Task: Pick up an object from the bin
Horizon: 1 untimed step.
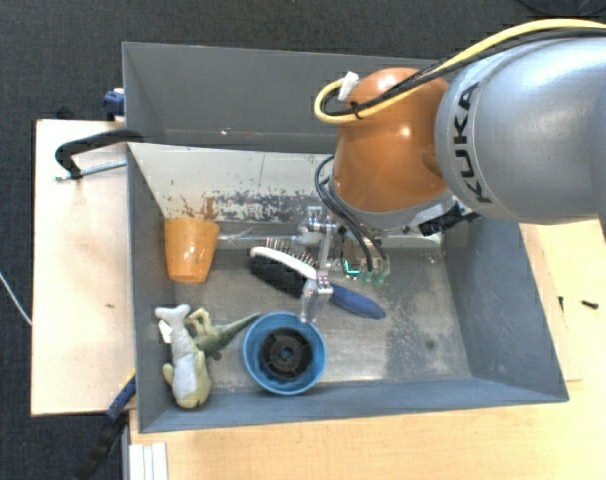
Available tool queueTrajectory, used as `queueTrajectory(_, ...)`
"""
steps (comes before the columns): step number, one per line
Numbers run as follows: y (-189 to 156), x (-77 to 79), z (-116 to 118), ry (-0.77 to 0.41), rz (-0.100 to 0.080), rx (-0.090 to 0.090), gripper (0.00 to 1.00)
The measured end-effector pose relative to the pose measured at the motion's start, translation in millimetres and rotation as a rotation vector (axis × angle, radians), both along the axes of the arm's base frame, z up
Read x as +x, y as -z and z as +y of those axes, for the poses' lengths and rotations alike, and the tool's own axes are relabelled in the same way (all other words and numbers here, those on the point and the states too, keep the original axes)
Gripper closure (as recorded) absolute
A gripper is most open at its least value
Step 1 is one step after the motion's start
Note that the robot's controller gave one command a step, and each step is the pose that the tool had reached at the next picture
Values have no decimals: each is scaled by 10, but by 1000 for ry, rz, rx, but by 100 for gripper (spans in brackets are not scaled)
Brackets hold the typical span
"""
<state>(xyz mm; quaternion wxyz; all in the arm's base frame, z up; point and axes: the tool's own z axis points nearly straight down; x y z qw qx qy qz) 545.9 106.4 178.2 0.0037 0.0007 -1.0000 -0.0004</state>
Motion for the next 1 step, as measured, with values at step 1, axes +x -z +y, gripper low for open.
queueTrajectory(1,922,310,-85,164,-21,2,0)
